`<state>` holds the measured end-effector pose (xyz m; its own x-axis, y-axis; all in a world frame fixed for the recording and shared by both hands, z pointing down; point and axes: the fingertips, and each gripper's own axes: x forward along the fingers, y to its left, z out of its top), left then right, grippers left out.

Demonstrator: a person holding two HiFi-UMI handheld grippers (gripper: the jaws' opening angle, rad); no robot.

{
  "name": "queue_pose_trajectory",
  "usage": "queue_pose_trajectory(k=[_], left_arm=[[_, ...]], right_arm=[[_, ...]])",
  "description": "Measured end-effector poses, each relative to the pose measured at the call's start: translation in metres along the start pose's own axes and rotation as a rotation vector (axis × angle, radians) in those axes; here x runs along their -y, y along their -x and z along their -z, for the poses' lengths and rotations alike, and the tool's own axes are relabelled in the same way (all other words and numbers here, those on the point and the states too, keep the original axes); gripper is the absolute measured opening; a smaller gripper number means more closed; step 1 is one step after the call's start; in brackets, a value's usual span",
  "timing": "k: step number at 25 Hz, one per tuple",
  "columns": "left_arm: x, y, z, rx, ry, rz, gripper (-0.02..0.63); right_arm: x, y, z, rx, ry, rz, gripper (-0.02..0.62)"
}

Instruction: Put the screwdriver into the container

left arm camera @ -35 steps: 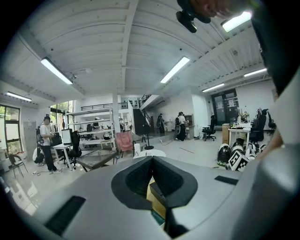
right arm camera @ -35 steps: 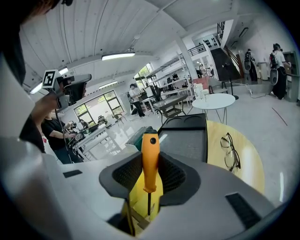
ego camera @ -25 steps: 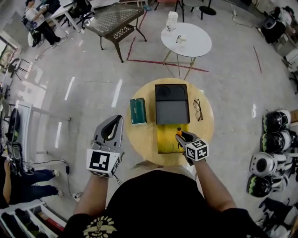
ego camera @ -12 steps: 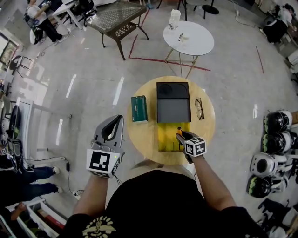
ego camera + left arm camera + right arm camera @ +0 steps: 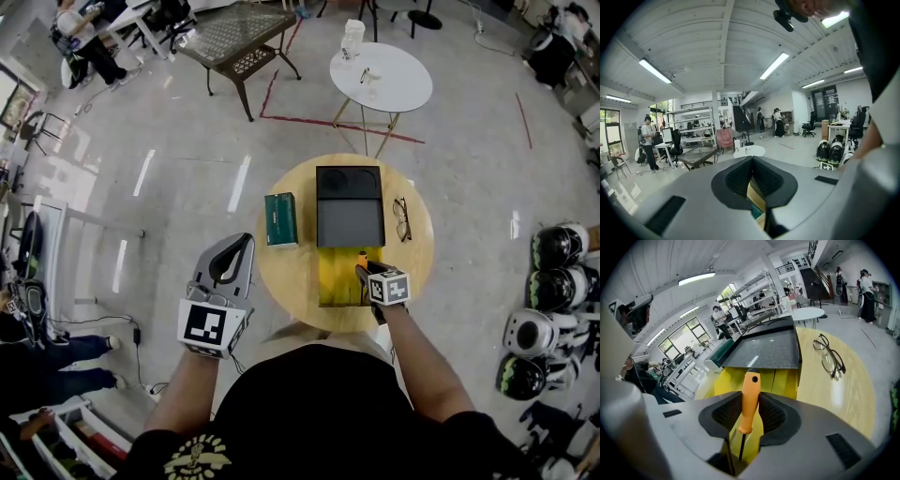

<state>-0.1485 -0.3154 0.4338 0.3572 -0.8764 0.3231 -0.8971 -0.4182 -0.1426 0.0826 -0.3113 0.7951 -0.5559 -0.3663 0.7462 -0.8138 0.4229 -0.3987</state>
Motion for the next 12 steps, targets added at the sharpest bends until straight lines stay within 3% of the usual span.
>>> queue_pose_trajectory(k=[5,12], left_arm=[[0.004,-0.001,0.002,0.008,0.004,0.01,0.015],[0.001,0.001,-0.001,0.031,0.007,0.016,0.015]], right_arm=[[0.002,-0.007,0.002,-0.042,0.026,0.055,0.124],[-0.001,0.002,0.006,-0.009,0.015,0.029,0.137]])
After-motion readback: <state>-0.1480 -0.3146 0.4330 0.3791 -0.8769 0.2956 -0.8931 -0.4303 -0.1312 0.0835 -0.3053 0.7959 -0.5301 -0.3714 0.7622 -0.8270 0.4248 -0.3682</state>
